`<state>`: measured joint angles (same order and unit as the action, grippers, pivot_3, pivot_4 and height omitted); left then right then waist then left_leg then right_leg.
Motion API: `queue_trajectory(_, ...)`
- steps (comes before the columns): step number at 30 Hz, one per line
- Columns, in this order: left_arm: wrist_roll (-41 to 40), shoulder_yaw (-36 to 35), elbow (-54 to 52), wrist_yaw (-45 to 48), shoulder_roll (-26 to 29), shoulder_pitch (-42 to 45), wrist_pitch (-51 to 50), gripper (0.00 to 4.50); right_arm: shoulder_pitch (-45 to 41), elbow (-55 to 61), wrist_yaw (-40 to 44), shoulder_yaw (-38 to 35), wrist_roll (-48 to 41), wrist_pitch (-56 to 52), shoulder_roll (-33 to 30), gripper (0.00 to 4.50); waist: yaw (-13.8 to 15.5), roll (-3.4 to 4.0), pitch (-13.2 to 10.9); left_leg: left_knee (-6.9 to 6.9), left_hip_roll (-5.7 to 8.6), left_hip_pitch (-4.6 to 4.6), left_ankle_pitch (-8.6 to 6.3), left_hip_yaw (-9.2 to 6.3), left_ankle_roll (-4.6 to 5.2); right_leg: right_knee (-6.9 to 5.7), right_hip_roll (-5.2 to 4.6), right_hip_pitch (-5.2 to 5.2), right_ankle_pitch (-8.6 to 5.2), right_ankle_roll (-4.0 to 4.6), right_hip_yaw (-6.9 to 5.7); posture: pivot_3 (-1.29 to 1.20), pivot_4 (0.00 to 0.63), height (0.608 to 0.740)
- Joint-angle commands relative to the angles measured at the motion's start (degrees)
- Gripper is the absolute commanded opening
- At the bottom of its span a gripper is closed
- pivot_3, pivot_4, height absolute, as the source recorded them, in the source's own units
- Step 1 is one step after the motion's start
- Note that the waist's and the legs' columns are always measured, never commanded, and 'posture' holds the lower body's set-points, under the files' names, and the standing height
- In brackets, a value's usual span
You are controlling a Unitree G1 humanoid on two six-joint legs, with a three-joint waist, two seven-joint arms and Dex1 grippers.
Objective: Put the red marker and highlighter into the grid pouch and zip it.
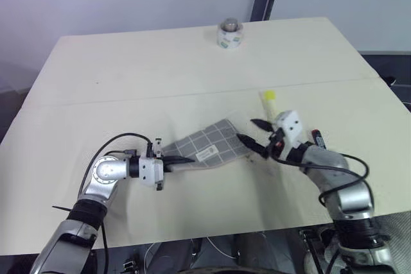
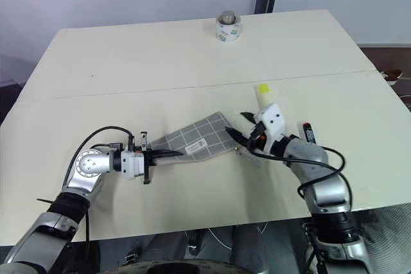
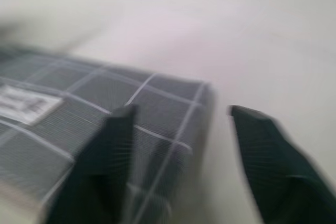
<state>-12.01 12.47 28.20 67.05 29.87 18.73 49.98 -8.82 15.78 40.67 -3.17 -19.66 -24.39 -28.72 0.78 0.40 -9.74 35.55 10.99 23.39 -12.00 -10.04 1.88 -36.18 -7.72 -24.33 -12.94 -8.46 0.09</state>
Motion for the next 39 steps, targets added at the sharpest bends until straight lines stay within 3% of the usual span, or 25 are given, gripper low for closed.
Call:
queue_trajectory(1, -1.45, -3.03, 1.41, -2.05, 0.57, 0.89, -1.25, 0.0, 2.49, 5.29, 1.71, -2.64, -3.57, -2.43, -2.65, 4.41, -0.01, 0.0, 0.0, -0.01, 0.0, 0.0, 0.0, 0.0, 0.0, 0.0, 0.0, 0.0, 0.0, 0.0, 0.0, 0.0, 0.15, 0.74)
queue_trajectory(7, 1.57, -4.57, 5.53, -5.69, -0.27, 3.37, -0.01, 0.0, 5.45, 5.68, 2.95, 1.18, -3.0, -6.11, -5.42, 4.41, -0.04, -0.02, -0.01, -0.08, -0.03, 0.03, 0.0, 0.01, 0.0, 0.01, -0.01, 0.05, 0.0, 0.0, 0.0, 0.0, 0.15, 0.74)
queue_trajectory(14, 3.01, -4.23, 9.09, -7.36, -0.7, 5.0, 2.26, 0.0, 0.18, -2.78, -6.63, 8.35, 6.2, -2.41, 2.66, 4.41, -0.14, -0.05, 0.0, -0.08, -0.03, 0.03, 0.01, 0.13, 0.0, 0.01, -0.02, 0.01, 0.03, -0.03, 0.08, 0.0, 0.15, 0.74)
queue_trajectory(17, 3.26, -4.14, 9.21, -7.83, -0.88, 4.89, 2.72, 0.0, -2.17, -5.04, -8.59, 9.24, 6.96, -2.26, 6.01, 3.55, -0.05, -0.05, 0.0, -0.09, -0.04, 0.03, 0.01, 0.12, 0.0, 0.01, 0.01, -0.07, 0.04, -0.05, 0.08, 0.0, 0.15, 0.74)
queue_trajectory(24, 8.52, -4.48, 11.45, -13.88, -0.68, 6.01, 3.66, 0.0, -4.5, -3.44, -4.71, 13.66, 8.53, -1.87, 5.67, 0.04, 0.02, -0.05, 0.01, -0.09, -0.03, 0.01, 0.01, 0.11, 0.0, 0.03, 0.03, -0.11, 0.05, -0.05, 0.1, 0.0, 0.15, 0.74)
queue_trajectory(29, 16.4, -3.26, 14.63, -21.5, -1.48, 8.36, 5.66, 0.0, -8.91, -3.55, -2.48, 21.55, 13.37, 0.21, 6.2, 0.04, -0.04, -0.03, 0.02, -0.08, -0.03, -0.04, 0.06, 0.11, -0.09, 0.0, 0.04, -0.07, 0.08, 0.0, 0.1, 0.0, 0.15, 0.74)
queue_trajectory(32, 19.6, -2.47, 16.02, -25.09, -2.24, 9.73, 6.02, 0.0, -11.87, -4.65, -2.03, 22.83, 13.15, 0.17, 8.49, 0.04, -0.03, -0.03, 0.02, -0.08, -0.08, -0.08, 0.12, 0.11, -0.17, -0.03, 0.08, -0.01, 0.14, 0.0, 0.09, 0.0, 0.15, 0.74)
queue_trajectory(39, 27.86, -0.78, 19.66, -33.66, -1.73, 13.14, 7.3, 0.0, -16.42, -7.19, 6.18, 26.76, 15.26, 8.24, 5.95, 0.04, 0.1, -0.06, 0.07, -0.06, -0.08, -0.12, 0.14, 0.1, -0.2, -0.03, 0.1, 0.0, 0.15, 0.0, 0.05, 0.0, 0.15, 0.74)
